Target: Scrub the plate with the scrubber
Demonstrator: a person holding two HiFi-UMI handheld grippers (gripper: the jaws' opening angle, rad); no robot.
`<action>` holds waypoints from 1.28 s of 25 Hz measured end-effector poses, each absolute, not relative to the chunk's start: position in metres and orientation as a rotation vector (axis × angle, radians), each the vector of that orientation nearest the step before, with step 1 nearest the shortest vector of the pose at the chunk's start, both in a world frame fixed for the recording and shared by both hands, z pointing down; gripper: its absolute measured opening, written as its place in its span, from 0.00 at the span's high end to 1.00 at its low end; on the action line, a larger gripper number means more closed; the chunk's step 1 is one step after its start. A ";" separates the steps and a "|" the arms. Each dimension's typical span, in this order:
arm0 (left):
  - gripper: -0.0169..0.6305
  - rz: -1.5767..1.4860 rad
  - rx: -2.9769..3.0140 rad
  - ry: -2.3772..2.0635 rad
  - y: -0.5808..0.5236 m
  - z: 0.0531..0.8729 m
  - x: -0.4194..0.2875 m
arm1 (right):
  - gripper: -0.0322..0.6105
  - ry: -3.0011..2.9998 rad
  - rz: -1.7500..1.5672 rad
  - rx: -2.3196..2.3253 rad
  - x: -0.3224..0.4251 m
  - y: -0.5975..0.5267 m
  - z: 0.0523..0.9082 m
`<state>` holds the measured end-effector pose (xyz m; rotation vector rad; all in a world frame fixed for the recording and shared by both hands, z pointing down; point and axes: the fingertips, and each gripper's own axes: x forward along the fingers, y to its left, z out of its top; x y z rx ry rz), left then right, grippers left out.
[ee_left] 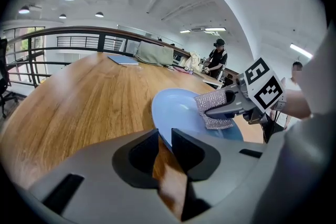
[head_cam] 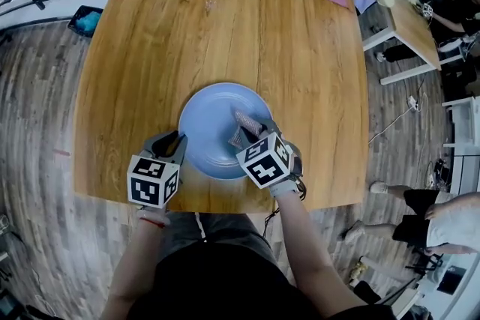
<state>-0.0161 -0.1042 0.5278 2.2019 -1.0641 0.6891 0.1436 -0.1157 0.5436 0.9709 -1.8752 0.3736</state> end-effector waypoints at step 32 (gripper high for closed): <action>0.98 0.229 2.595 -1.273 -0.147 0.394 -0.047 | 0.83 -2.498 0.238 1.648 0.196 -0.119 0.350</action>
